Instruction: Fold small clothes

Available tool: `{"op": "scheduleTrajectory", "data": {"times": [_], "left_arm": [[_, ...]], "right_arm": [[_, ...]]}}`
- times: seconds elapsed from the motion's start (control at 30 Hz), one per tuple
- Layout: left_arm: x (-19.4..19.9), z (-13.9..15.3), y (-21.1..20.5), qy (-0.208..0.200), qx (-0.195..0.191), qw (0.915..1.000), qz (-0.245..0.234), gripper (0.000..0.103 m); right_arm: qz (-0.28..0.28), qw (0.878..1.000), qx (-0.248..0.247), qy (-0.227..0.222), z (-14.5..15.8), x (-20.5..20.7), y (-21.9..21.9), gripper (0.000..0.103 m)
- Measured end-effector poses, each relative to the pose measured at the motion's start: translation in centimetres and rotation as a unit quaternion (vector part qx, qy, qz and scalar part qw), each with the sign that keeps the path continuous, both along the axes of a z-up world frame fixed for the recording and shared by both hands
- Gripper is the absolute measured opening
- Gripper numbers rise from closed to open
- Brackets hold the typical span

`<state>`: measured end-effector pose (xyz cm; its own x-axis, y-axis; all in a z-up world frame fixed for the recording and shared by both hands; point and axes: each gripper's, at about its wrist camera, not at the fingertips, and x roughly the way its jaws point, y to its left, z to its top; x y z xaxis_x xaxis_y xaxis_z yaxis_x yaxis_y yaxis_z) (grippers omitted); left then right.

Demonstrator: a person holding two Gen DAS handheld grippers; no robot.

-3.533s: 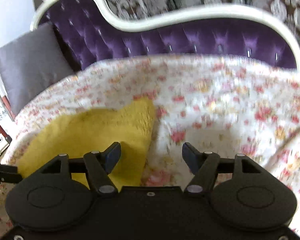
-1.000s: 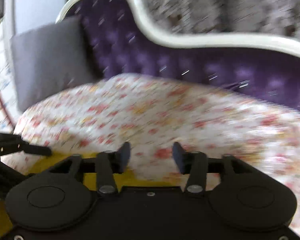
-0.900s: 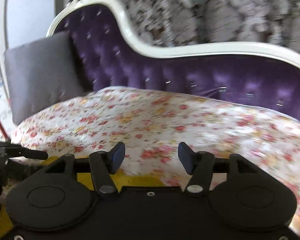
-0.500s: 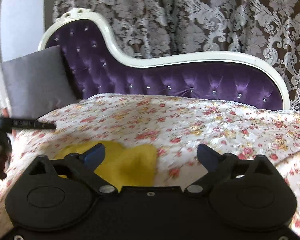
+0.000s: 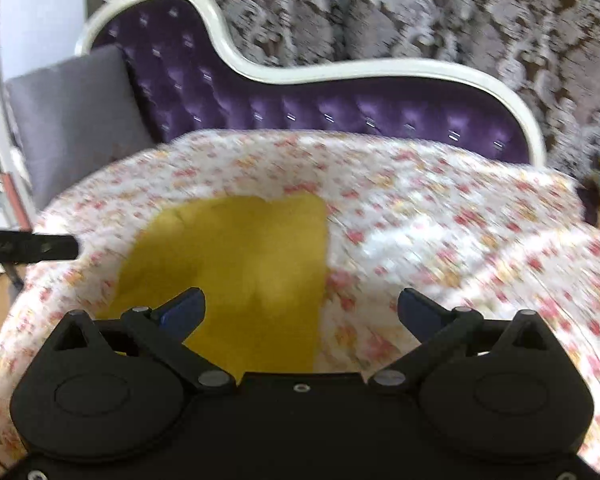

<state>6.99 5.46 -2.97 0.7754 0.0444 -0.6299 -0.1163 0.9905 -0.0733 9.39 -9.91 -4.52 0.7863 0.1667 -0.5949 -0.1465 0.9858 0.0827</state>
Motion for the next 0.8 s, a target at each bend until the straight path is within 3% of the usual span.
{"op": "scheduleTrajectory", "data": {"times": [0.17,0.33,0.8], "left_arm": [[-1.7,-0.6,-0.9,0.015,0.007,0.9998,0.014,0.063],[-2.8,-1.4,-2.2,0.042,0.014,0.9990,-0.004,0.063],[-4.3,-2.2,-4.4,0.058,0.051,0.9970,0.003,0.063]], "right_arm": [[-0.031,0.999,-0.022,0.004,0.0,-2.0,0.2,0.102],[-0.018,1.000,-0.005,0.006,0.0,-3.2,0.1,0.102],[-0.005,1.000,0.003,0.018,-0.4,-5.1,0.6,0.102]]}}
